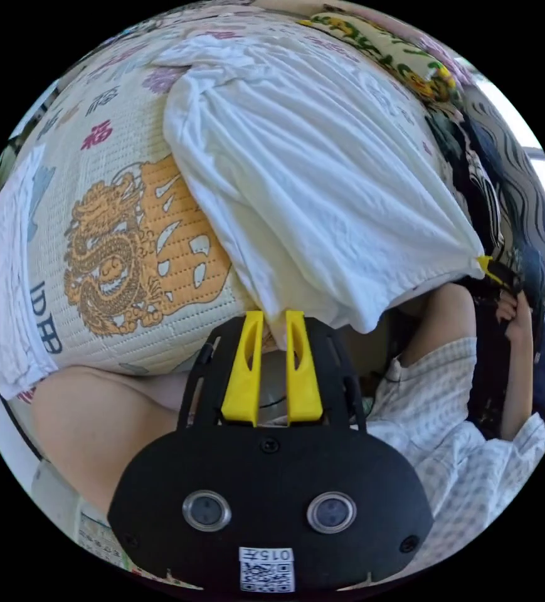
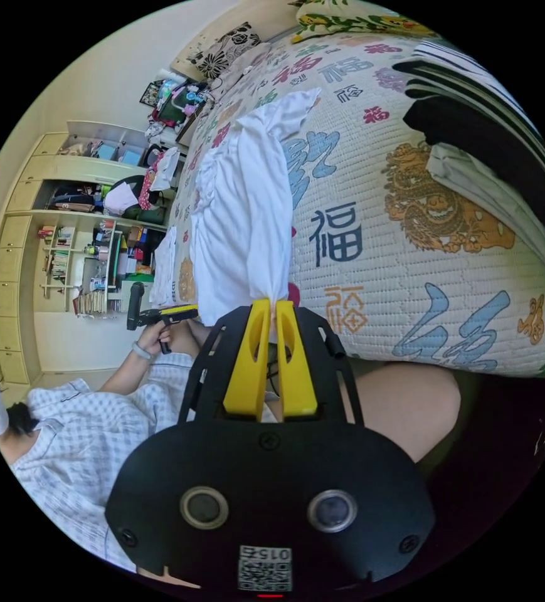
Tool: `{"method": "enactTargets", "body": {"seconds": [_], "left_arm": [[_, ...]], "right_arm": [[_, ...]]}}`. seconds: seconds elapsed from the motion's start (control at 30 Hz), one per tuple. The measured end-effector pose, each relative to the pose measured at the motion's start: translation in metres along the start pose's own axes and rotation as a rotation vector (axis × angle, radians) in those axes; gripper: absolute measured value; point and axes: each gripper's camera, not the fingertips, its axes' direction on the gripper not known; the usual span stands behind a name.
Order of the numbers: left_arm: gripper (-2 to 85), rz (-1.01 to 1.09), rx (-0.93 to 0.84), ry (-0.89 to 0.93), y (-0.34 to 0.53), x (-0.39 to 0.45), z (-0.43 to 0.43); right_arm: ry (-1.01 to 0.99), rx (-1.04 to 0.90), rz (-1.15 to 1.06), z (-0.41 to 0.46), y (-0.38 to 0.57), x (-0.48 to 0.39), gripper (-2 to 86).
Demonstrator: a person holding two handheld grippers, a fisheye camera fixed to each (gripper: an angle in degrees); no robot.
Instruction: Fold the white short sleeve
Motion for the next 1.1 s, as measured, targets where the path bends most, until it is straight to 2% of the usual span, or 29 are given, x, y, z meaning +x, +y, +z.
{"method": "enactTargets", "body": {"seconds": [0.03, 0.13, 0.33, 0.47, 0.6, 0.8, 0.9, 0.97, 1.1], "left_arm": [[1.0, 0.051, 0.008, 0.005, 0.003, 0.000, -0.009], [-0.2, 0.034, 0.051, 0.165, 0.016, -0.024, -0.051], [-0.7, -0.076, 0.208, 0.090, 0.069, -0.104, -0.164], [-0.7, -0.147, 0.179, 0.138, 0.079, -0.140, -0.179], [-0.7, -0.127, 0.143, 0.179, 0.088, -0.141, -0.184], [-0.8, -0.171, 0.182, 0.284, 0.114, -0.157, -0.210], [-0.8, -0.220, 0.291, 0.480, 0.114, -0.175, -0.235], [-0.8, -0.237, 0.414, 0.635, 0.082, -0.186, -0.271], [-0.8, -0.145, 0.632, 0.622, -0.003, -0.169, -0.381]], "right_arm": [[0.009, -0.003, -0.007, -0.006, 0.000, -0.003, 0.1], [0.027, -0.017, -0.028, -0.025, 0.002, -0.009, 0.1], [0.016, -0.093, -0.052, -0.040, 0.018, -0.012, 0.0], [-0.004, -0.167, -0.034, -0.027, 0.025, -0.012, -0.1], [0.033, -0.194, -0.019, -0.034, 0.036, -0.013, 0.0], [-0.216, -0.063, 0.107, -0.085, 0.068, 0.015, -0.1], [-0.368, 0.010, 0.148, -0.114, 0.065, 0.019, -0.1], [-0.400, 0.105, 0.120, -0.159, 0.026, 0.003, -0.3], [-0.376, 0.277, -0.037, -0.262, -0.068, -0.078, -0.3]]}}
